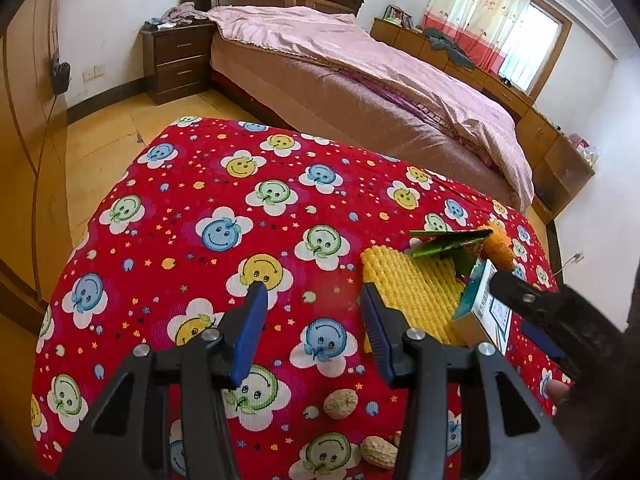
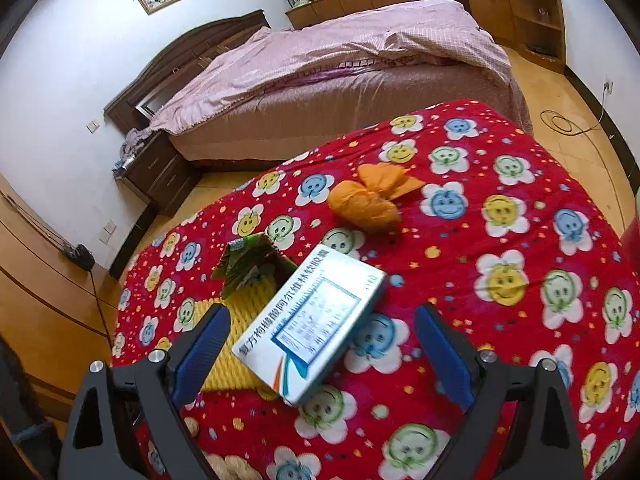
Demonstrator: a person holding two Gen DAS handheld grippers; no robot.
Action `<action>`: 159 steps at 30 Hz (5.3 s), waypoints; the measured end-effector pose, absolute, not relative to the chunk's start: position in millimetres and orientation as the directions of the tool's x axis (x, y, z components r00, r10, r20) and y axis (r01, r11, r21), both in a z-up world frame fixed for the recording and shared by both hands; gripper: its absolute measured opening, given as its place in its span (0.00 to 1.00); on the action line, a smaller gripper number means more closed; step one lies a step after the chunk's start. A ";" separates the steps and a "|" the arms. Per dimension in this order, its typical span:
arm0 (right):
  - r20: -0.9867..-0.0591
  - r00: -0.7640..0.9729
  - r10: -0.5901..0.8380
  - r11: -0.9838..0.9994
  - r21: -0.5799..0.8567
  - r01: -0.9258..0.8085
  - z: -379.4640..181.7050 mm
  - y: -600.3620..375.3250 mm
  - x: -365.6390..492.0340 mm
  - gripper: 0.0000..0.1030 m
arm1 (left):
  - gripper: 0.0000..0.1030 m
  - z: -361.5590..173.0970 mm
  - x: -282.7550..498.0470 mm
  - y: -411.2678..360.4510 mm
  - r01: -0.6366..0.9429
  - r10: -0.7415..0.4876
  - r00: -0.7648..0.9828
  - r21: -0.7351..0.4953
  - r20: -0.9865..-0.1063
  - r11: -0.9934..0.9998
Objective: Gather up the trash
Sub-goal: 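Grasp the white medicine box with the right tool, then grasp the yellow twisted strip with left tool while right tool holds the box, then carry the medicine box over the bin with right tool while left carries strip, then open the right tool over the bin while the left tool releases the yellow strip into it, then move both open tools back over the remaining trash on the quilt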
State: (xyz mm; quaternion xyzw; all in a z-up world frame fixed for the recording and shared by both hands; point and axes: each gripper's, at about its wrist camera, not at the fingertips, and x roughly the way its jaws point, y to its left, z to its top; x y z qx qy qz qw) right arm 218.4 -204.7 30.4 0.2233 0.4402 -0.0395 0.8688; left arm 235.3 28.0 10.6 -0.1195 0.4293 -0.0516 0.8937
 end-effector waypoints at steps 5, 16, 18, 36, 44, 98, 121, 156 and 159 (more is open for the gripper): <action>-0.811 0.575 0.107 0.909 0.314 0.274 19.0 -193.2 232.7 0.92 | 0.47 8.4 236.9 35.6 -0.035 -0.187 0.628 -0.267 -0.756 0.963; -0.828 0.558 0.055 0.946 0.222 0.236 11.4 -191.4 228.0 0.76 | 0.47 8.0 235.7 30.2 -0.008 -0.204 0.625 -0.268 -0.754 0.963; -0.825 0.561 0.072 0.945 0.237 0.227 12.1 -197.7 223.6 0.75 | 0.47 7.2 235.2 27.4 -0.004 -0.206 0.622 -0.266 -0.756 0.964; -0.777 0.621 0.100 0.923 0.307 0.235 24.6 -258.9 167.5 0.73 | 0.57 -1.5 246.7 -22.6 0.140 -0.319 0.528 -0.290 -0.787 0.947; -0.749 0.654 0.103 0.918 0.325 0.227 26.0 -269.5 159.9 0.73 | 0.64 -4.9 252.5 -54.7 0.181 -0.277 0.495 -0.214 -0.824 0.960; -0.642 0.766 -0.027 0.815 0.429 0.388 86.9 -405.4 -3.3 0.73 | 0.11 70.8 105.9 -184.1 0.504 -0.559 0.452 -0.318 -0.695 0.803; -0.698 0.699 -0.156 0.699 0.422 0.577 50.8 -495.0 -30.0 0.74 | 0.11 56.5 102.6 -267.9 0.609 -0.569 0.370 -0.271 -0.734 0.745; -0.646 0.728 -0.231 0.611 0.486 0.625 57.4 -531.9 -89.5 0.77 | 0.37 33.9 73.1 -372.2 0.762 -0.572 0.254 -0.202 -0.780 0.615; -0.646 0.729 -0.228 0.611 0.488 0.624 56.6 -531.3 -89.9 0.77 | 0.37 34.4 73.5 -371.3 0.756 -0.569 0.259 -0.202 -0.781 0.622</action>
